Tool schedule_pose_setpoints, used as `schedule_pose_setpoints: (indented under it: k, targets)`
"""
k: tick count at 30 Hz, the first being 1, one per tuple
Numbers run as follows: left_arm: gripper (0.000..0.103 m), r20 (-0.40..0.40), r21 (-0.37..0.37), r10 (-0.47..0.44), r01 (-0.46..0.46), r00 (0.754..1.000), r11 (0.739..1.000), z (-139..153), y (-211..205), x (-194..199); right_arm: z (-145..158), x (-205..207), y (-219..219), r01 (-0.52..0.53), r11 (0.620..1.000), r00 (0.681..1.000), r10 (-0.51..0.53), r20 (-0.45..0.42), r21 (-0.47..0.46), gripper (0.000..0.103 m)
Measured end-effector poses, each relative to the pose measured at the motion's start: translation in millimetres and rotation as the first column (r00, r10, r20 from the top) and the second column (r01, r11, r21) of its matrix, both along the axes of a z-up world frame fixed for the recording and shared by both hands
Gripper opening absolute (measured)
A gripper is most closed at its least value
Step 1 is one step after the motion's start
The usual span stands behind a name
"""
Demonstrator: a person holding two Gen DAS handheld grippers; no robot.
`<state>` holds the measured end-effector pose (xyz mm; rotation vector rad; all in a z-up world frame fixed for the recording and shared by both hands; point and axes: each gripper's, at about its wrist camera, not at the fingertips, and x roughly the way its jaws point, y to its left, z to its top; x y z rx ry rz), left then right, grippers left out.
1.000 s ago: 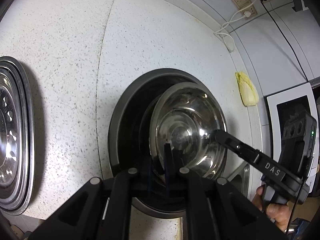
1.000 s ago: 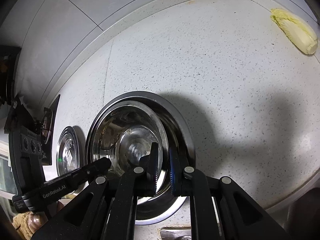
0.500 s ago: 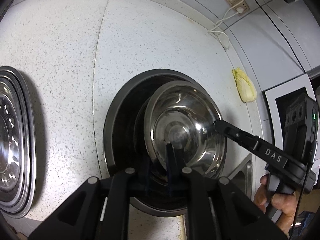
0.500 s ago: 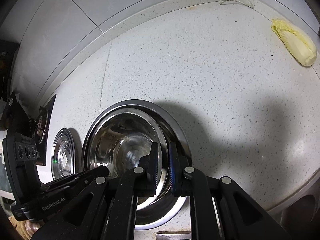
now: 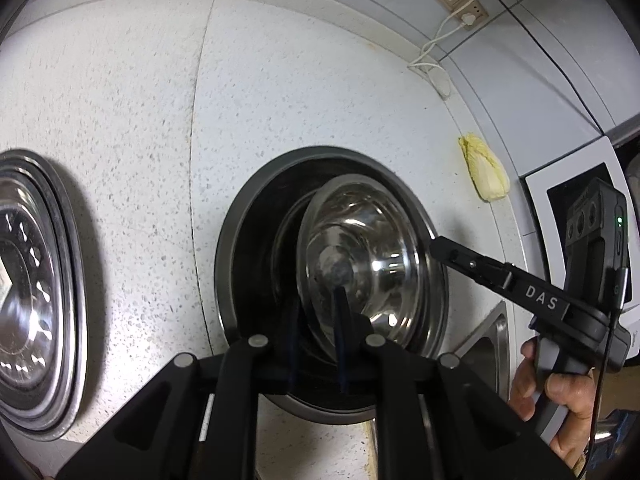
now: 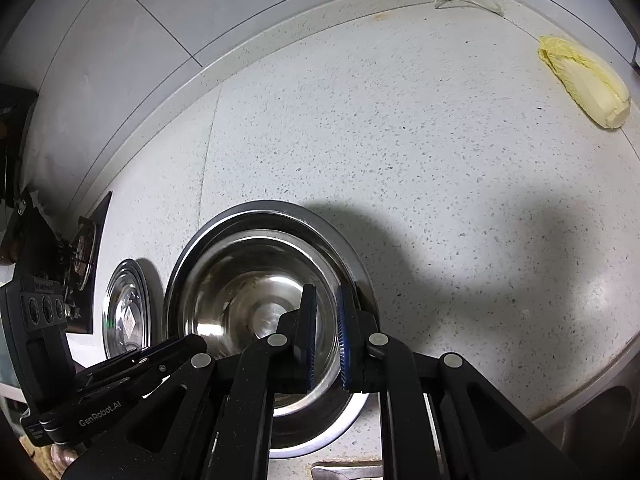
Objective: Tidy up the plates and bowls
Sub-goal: 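Open both grippers and release the small steel bowl, then close the left gripper on the bowl stack's rim while the right gripper grips the opposite rim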
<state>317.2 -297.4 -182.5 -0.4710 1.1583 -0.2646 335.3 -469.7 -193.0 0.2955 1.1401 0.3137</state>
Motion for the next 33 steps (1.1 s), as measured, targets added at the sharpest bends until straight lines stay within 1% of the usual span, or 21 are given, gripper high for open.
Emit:
schedule_pose_setpoints:
  k: [4, 5, 6, 7, 8, 9, 11, 12, 14, 16, 19, 21, 25, 28, 33]
  targets:
    - [0.015, 0.028, 0.015, -0.015, 0.015, 0.999, 1.000, 10, 3, -4, 6, -4, -2, 0.009, 1.000, 1.000, -0.010, 0.018, 0.012, 0.009]
    - [0.015, 0.037, 0.018, -0.020, 0.019, 0.999, 1.000, 14, 5, -5, 8, -6, -2, 0.012, 1.000, 1.000, -0.012, 0.027, 0.008, 0.011]
    - [0.015, 0.055, 0.025, -0.025, 0.024, 0.998, 0.999, 20, 7, -6, 13, -8, -3, 0.018, 1.000, 0.999, -0.018, 0.042, -0.003, 0.019]
    - [0.015, 0.081, 0.032, -0.031, 0.028, 0.996, 0.999, 28, 10, -7, 17, -10, -5, 0.024, 1.000, 0.998, -0.023, 0.055, -0.011, 0.023]
    - [0.015, 0.106, 0.037, -0.031, 0.027, 0.994, 0.999, 36, 13, -8, 22, -13, -6, 0.030, 0.999, 0.997, -0.029, 0.070, -0.017, 0.031]
    - [0.015, 0.125, 0.034, -0.029, 0.025, 0.992, 0.999, 44, 18, -9, 29, -16, -9, 0.039, 0.999, 0.995, -0.037, 0.090, -0.021, 0.036]
    - [0.015, 0.141, 0.013, -0.026, 0.024, 0.990, 1.000, 54, 26, -8, 39, -20, -13, 0.047, 0.999, 0.992, -0.044, 0.122, -0.026, 0.038]
    - [0.028, 0.154, 0.008, -0.019, 0.018, 0.988, 1.000, 61, 32, -8, 45, -23, -14, 0.052, 0.998, 0.990, -0.048, 0.136, -0.030, 0.039]
    - [0.046, 0.170, 0.002, -0.001, 0.001, 0.985, 1.000, 67, 42, -6, 51, -27, -17, 0.056, 0.998, 0.988, -0.051, 0.147, -0.029, 0.044]
    - [0.046, 0.178, 0.002, 0.028, -0.028, 0.984, 1.000, 70, 55, -4, 56, -30, -17, 0.061, 0.997, 0.986, -0.053, 0.158, -0.043, 0.045]
    - [0.046, 0.171, 0.011, 0.077, -0.080, 0.982, 0.997, 63, 73, 0, 56, -35, -22, 0.067, 0.996, 0.986, -0.056, 0.159, -0.061, 0.046]
    - [0.046, 0.136, 0.011, 0.098, -0.100, 0.986, 0.995, 51, 81, 2, 52, -37, -26, 0.074, 0.995, 0.987, -0.064, 0.148, -0.064, 0.047]
    - [0.046, 0.065, 0.005, 0.102, -0.103, 0.993, 0.995, 26, 84, 6, 36, -34, -33, 0.077, 0.995, 0.992, -0.070, 0.105, -0.066, 0.047]
    - [0.046, 0.019, 0.002, 0.100, -0.101, 0.995, 0.995, 9, 80, 7, 21, -31, -36, 0.076, 0.995, 0.995, -0.072, 0.066, -0.058, 0.047]
    - [0.046, -0.025, 0.011, 0.100, -0.100, 0.995, 0.995, -10, 77, 8, 4, -26, -34, 0.058, 0.997, 0.998, -0.057, 0.022, -0.043, 0.047]
